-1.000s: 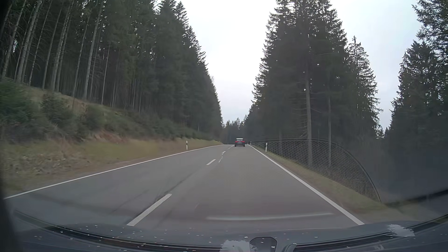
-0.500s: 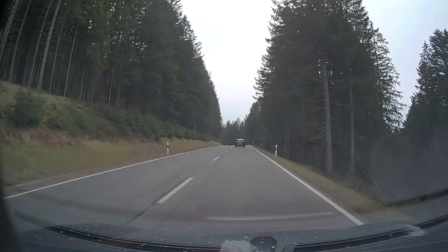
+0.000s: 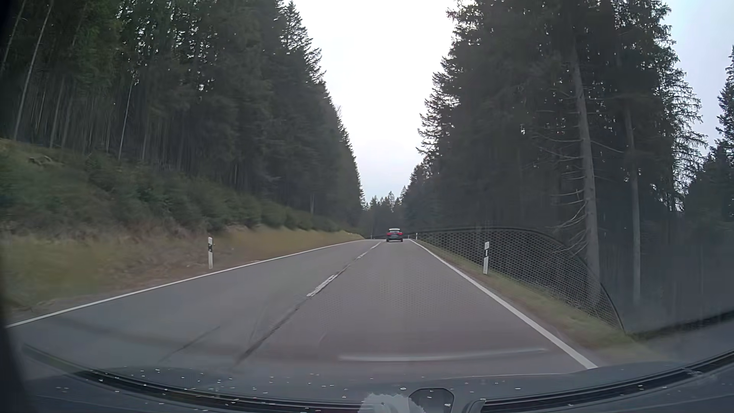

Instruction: Follow the waypoints while adhering to traffic rules and regulations

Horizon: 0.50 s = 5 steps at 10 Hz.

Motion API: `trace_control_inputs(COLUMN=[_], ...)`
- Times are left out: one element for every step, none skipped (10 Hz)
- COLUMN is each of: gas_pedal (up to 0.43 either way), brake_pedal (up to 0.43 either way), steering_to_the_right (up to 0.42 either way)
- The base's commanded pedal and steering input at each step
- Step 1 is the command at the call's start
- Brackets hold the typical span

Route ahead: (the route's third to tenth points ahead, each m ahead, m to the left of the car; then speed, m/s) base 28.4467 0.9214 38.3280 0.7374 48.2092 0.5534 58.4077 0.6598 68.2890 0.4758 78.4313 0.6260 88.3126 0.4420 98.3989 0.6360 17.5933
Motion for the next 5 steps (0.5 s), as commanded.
trace_control_inputs(gas_pedal=[0.22, 0.248, 0.26, 0.26, 0.26], brake_pedal=[0.0, 0.0, 0.0, 0.0, 0.0], steering_to_the_right=[-0.001, -0.001, -0.001, -0.001, -0.001])
